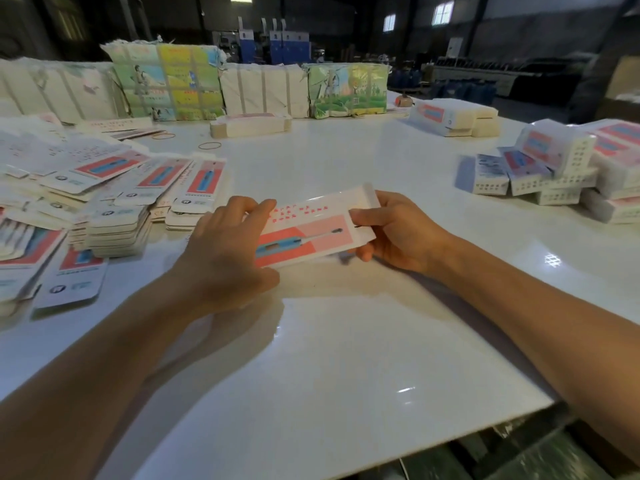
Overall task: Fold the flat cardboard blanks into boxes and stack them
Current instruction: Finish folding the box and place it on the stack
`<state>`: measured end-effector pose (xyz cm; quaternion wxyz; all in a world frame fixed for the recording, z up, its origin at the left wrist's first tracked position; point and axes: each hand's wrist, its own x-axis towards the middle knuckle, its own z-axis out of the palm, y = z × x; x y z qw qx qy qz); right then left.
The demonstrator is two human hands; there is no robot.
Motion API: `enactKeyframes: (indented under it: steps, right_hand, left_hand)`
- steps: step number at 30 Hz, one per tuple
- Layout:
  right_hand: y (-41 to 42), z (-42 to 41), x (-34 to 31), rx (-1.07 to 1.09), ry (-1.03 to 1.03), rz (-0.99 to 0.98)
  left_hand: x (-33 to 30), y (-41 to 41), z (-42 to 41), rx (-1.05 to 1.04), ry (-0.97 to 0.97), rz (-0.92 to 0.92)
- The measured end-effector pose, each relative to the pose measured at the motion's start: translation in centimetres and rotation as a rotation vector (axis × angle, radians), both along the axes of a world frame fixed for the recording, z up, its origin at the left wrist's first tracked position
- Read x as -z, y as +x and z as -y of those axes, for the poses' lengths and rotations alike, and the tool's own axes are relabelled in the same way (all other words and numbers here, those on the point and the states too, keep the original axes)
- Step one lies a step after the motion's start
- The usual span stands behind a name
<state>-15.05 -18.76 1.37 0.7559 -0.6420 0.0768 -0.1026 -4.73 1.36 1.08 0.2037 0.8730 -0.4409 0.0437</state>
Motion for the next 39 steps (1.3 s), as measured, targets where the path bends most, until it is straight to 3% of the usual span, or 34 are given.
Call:
enactKeyframes:
  steps: [3,10,17,21,24,27,29,34,39]
  right_hand:
    - [-0.1,-0.1,0.0,-0.041,0.041,0.011]
    - [-0.3,-0.3,0.3,-0.067,-0.108,0.007]
    - [-0.5,-0.4,-0.1,0.007,-0.133,-0.005]
    - [-0.4,0.0,-0.4,0.379,-0.147,0.052]
    - [-0.7,0.0,-0.2,0.695,-0.459,0.155]
    - [-0.5,-1.6,0.3,0.618,-0.734,0.182]
    - [-0.2,-2.8,0.6,0.521,-0.804,0.167]
    - [-0.4,-2.8,0.4,0.482,-0.637,0.181]
    - [0.1,-2.3,0.7,0.424,-0.648,0.071]
  left_hand:
    - [0.1,-0.3,0.3,-0.019,0.016,0.126]
    - [-0.7,-0.6,0.0,-0.084,-0.019,0.291]
    - [-1.1,-1.3,-0.1,-0.064,-0.002,0.267]
    - [-1.5,-1.1,-0.2,-0.093,-0.04,0.1]
    - [-1.5,-0.8,-0.4,-0.147,-0.068,0.062]
    - [-1.4,-0.9,-0.1,-0.173,-0.091,0.056]
    - [-1.3,-1.1,0.2,-0.183,-0.073,0.068]
    - [-1.2,-1.5,0.3,-0.181,-0.078,0.09]
    - [-0.9,-2.1,0.6,-0.143,-0.024,0.201]
